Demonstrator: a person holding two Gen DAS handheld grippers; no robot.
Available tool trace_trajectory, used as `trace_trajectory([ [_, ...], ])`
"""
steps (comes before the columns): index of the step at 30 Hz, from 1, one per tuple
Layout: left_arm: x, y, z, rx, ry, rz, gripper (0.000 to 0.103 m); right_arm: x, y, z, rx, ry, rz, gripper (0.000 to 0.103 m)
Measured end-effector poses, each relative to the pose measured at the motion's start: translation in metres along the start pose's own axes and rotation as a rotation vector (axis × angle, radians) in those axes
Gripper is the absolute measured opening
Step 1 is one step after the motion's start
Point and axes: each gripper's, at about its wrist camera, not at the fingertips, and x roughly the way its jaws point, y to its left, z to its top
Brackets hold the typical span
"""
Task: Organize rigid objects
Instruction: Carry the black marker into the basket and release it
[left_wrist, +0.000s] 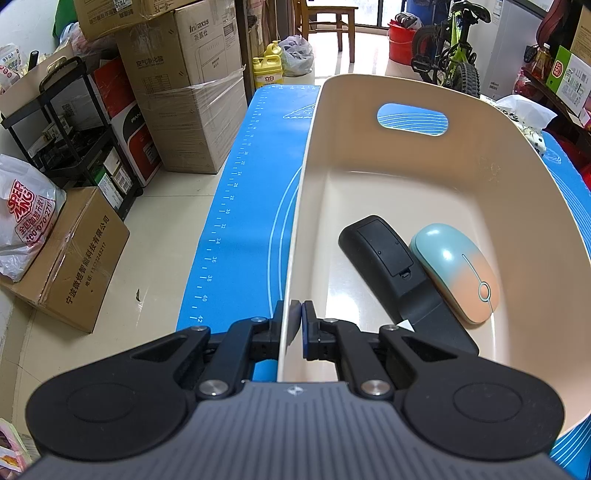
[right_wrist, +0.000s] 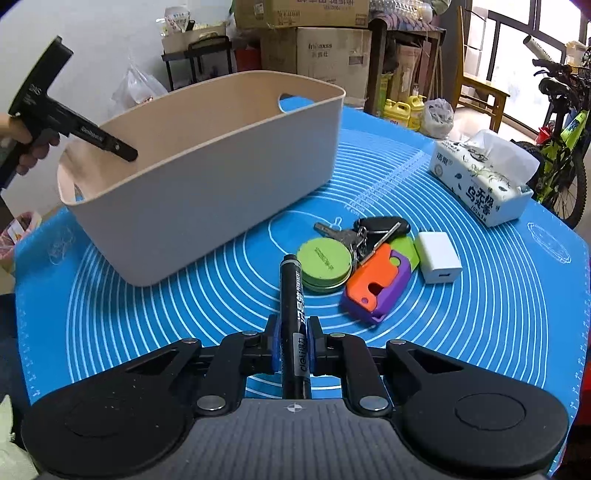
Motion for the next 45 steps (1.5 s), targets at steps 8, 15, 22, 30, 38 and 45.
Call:
trace_trajectory([
  [8, 0.000, -0.001, 0.000, 0.001, 0.000, 0.000, 0.008, -0.034, -0.002, 0.015, 0.005, -0.091, -0.026, 0.023],
  [15, 0.000, -0.002, 0.000, 0.005, 0.002, 0.004, 0.008, -0.057, 0.007, 0.058, -0.014, -0.223, -0.033, 0.023],
  [22, 0.001, -0.003, -0.001, 0.001, 0.000, 0.004, 0.008, -0.045, 0.030, 0.111, -0.002, -0.318, -0.018, 0.023],
  [30, 0.001, -0.004, -0.001, 0.005, 0.001, 0.005, 0.008, -0.001, 0.056, 0.147, 0.029, -0.311, 0.033, 0.024],
  [38, 0.001, -0.004, -0.001, 0.004, 0.001, 0.005, 0.008, 0.054, 0.087, 0.168, 0.009, -0.202, -0.002, 0.023],
  [45, 0.001, -0.004, -0.001, 0.007, 0.000, 0.004, 0.008, 0.086, 0.109, 0.178, -0.039, -0.100, -0.050, 0.023],
])
